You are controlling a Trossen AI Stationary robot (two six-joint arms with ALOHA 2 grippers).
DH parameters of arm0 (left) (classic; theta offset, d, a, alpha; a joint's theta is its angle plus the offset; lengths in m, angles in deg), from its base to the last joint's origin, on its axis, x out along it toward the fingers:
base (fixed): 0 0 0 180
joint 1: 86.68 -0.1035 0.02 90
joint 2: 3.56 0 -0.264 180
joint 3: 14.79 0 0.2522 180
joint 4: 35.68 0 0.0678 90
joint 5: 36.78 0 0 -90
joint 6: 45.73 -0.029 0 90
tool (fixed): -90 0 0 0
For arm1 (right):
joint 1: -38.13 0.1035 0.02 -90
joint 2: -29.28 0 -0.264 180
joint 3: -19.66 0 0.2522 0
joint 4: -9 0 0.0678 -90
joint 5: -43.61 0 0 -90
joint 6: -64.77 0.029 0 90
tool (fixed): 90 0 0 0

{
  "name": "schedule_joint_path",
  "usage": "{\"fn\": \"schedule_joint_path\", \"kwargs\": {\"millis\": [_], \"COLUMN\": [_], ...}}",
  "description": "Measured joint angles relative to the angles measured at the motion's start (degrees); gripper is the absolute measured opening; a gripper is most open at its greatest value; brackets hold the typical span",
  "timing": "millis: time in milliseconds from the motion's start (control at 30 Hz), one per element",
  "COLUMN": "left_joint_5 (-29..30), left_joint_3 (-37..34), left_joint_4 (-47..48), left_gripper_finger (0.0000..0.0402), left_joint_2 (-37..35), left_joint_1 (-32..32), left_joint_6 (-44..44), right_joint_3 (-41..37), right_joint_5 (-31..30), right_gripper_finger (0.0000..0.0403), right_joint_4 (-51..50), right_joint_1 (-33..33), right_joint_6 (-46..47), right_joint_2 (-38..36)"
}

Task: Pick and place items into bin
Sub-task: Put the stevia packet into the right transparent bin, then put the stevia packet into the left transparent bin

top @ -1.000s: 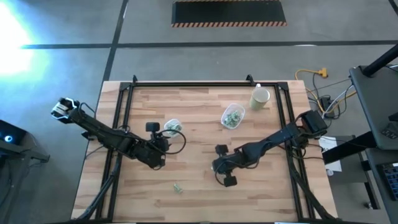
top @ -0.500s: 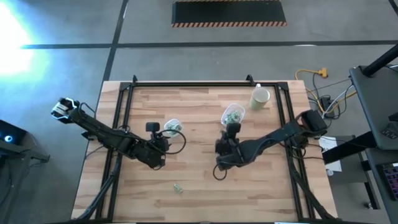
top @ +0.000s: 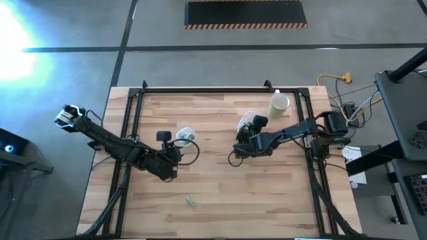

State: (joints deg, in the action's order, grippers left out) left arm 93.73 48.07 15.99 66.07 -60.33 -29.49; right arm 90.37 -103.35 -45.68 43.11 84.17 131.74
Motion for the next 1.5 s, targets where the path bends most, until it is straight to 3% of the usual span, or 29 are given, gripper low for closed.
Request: {"fn": "schedule_joint_path", "kwargs": {"millis": [333,733,967,1333,1500], "left_joint_5": [0.01,-1.04,-14.94,-36.85,-39.17], "left_joint_3": [0.0,-0.02,-1.79,-9.21,-8.84], "left_joint_4": [-0.04,-0.09,-2.24,-26.66,-31.7], "left_gripper_finger": [0.0118,0.0118,0.0118,0.0118,0.0118], "left_joint_2": [0.0,0.0,-0.02,3.02,9.03], "left_joint_1": [0.0,-0.02,0.0,0.44,1.69], "left_joint_6": [0.03,0.69,2.64,-9.23,-12.12], "right_joint_3": [-1.84,-1.77,-1.86,-1.9,-1.99], "right_joint_5": [0.26,3.11,3.25,11.44,12.24], "right_gripper_finger": [0.0019,0.0113,0.0127,0.0108,0.0104], "right_joint_4": [4.41,4.24,3.62,5.71,6.05], "right_joint_1": [-0.28,-0.07,3.87,15.12,18.82], "right_joint_6": [-0.34,0.16,-0.08,0.15,0.16], "right_joint_2": [-0.49,-4.05,-10.07,-20.27,-21.27]}}
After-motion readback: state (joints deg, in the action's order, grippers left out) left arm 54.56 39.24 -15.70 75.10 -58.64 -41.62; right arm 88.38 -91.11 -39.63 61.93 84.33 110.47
